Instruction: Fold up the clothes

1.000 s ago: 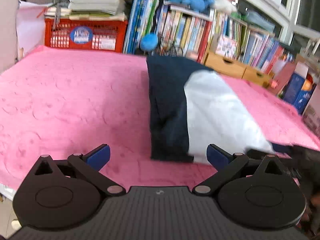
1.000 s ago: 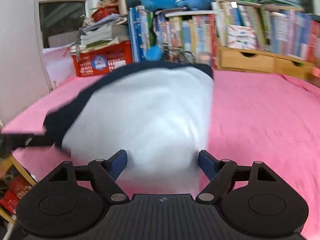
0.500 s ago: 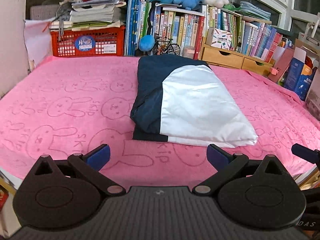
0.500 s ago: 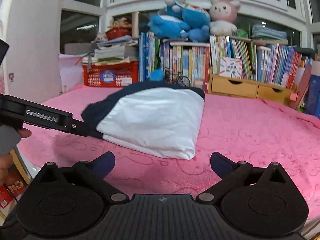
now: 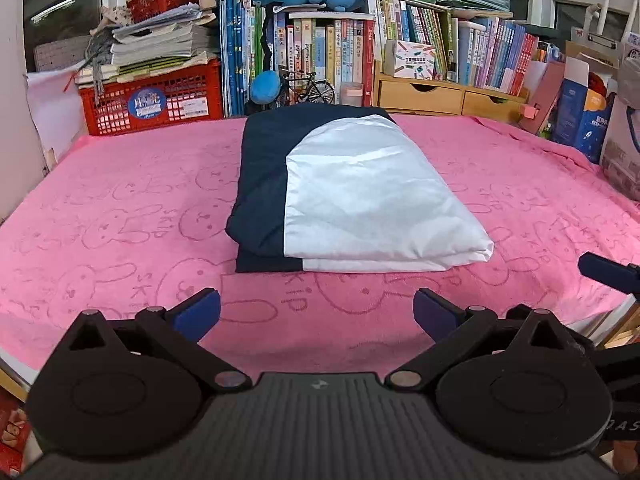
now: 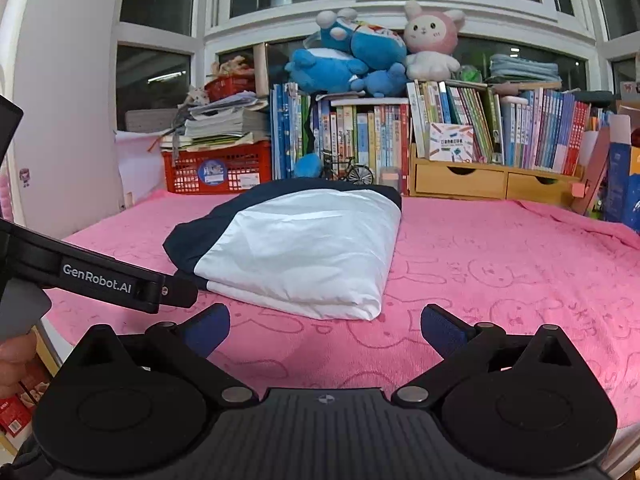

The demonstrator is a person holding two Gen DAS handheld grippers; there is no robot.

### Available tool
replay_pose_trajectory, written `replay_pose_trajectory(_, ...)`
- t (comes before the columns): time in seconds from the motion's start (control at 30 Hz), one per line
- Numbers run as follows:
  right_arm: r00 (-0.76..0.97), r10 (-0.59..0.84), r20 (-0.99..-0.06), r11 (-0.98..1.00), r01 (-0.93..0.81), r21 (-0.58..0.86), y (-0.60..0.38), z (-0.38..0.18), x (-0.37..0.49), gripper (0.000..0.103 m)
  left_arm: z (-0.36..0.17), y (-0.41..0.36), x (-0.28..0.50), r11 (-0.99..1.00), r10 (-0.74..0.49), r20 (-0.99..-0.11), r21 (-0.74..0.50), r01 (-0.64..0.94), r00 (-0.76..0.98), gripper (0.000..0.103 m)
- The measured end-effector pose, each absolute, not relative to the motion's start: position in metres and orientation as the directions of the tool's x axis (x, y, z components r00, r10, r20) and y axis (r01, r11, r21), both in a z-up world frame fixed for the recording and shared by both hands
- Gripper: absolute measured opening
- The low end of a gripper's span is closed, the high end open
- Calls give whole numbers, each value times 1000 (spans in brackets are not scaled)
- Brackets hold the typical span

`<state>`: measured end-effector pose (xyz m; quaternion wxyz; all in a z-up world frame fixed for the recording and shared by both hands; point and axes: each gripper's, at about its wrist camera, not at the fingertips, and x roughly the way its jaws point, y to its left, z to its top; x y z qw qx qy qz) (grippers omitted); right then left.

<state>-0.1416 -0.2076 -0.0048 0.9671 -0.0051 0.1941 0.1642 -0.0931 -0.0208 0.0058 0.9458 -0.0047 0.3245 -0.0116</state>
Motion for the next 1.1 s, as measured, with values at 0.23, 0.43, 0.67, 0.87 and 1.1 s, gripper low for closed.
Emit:
replay_pose_trajectory(0.23, 873, 321, -368, 943, -329, 44, -205, -4, -138, 103, 2, -22, -91, 999, -40, -628, -36, 23, 777, 103)
replay_pose_trajectory(0.43, 878, 308, -366, 946, -324, 18, -200, 1, -131, 103, -1, -22, -88, 998, -64, -636, -63, 30, 769, 103)
replay_pose_trajectory(0.67, 875, 312, -372, 944, -330, 16, -197, -1, -131, 103, -3, -23, -91, 999, -35, -622, -43, 10, 782, 103)
replay_pose_trajectory(0.87, 871, 314, -377, 943, -331, 23, -196, -2, -131, 103, -3, -21, -93, 999, -30, -611, -38, 8, 791, 103)
replay_pose_trajectory(1.1, 870, 315, -380, 944, -329, 30, -197, -2, -131, 103, -4, -21, -94, 999, -28, -608, -40, 4, 793, 103)
